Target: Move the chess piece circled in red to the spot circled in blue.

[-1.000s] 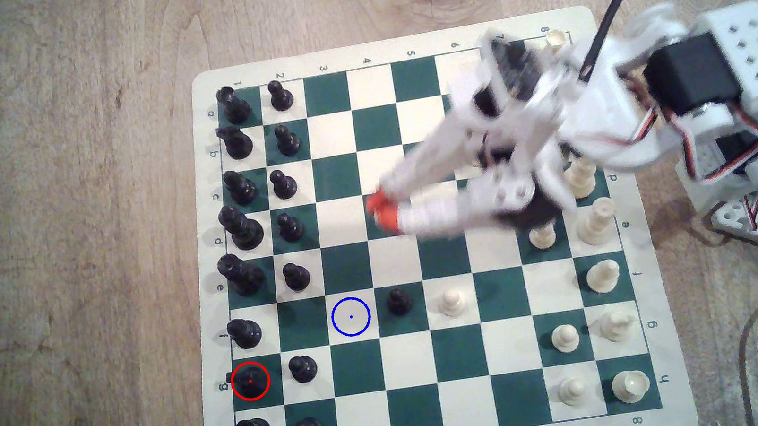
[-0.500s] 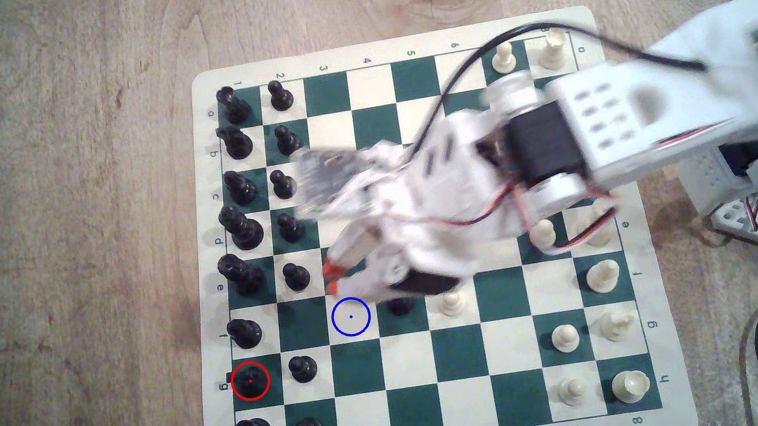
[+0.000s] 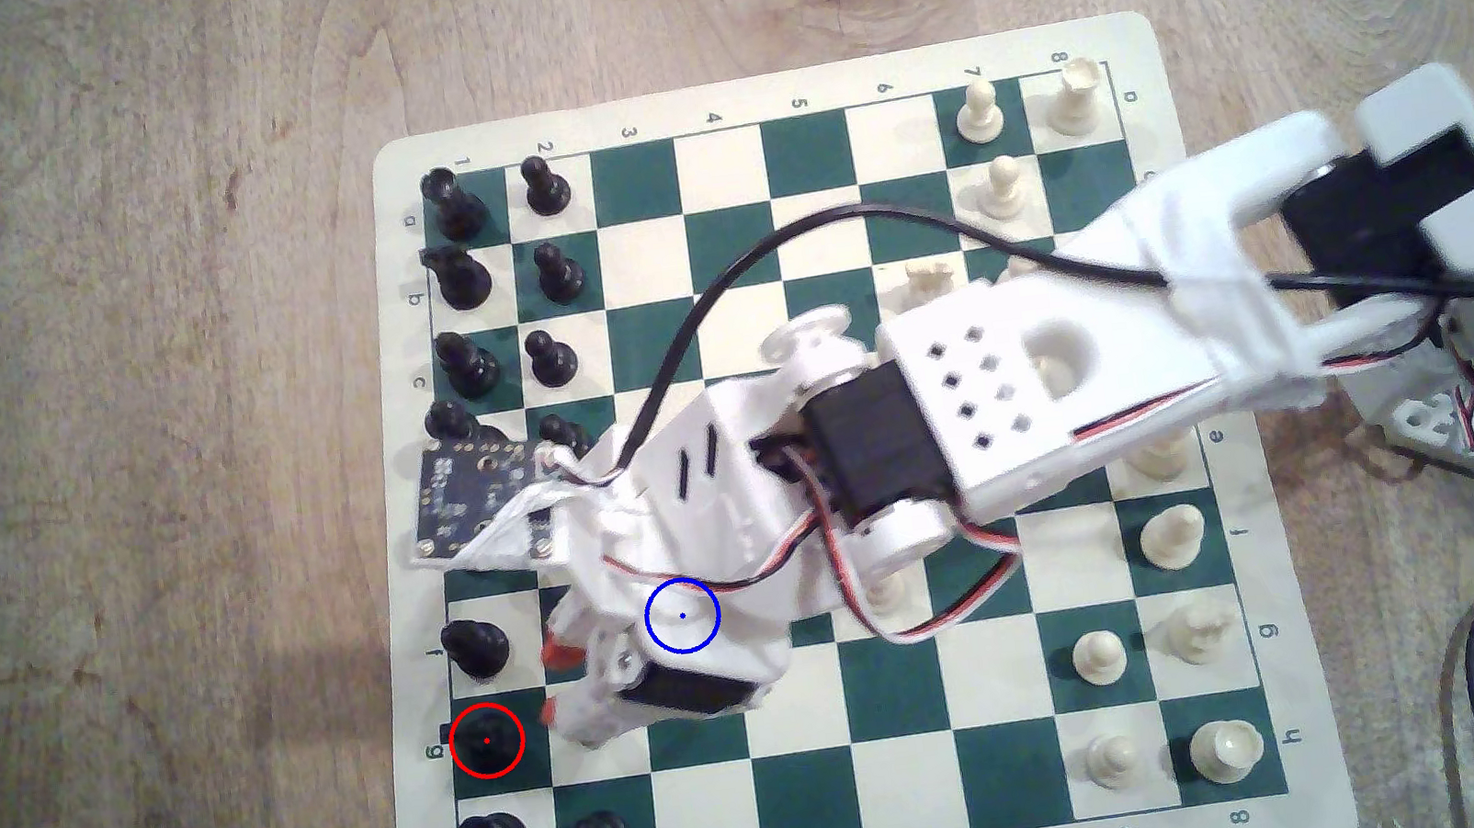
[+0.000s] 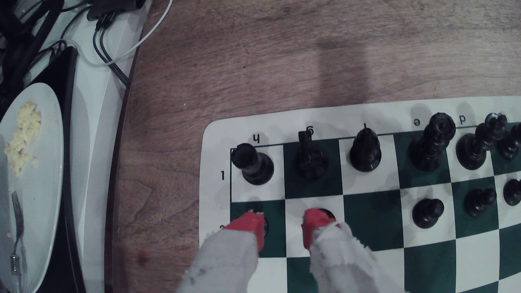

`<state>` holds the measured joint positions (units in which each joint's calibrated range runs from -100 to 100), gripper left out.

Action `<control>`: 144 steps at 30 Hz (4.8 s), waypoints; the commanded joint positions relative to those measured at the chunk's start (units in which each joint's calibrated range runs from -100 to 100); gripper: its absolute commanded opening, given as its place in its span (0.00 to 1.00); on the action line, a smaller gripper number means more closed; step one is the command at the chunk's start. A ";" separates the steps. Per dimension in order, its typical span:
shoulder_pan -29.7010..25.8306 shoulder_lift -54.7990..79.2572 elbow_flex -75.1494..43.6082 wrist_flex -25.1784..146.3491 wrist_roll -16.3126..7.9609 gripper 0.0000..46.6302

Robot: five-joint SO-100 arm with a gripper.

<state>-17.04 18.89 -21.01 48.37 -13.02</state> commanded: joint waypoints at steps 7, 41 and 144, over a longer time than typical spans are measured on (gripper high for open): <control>-1.54 6.40 -9.63 -7.25 -0.05 0.20; 1.20 21.26 -23.14 -10.20 1.76 0.27; 0.57 14.38 -25.13 -11.51 5.03 0.01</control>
<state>-15.71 45.87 -44.24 35.86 -8.38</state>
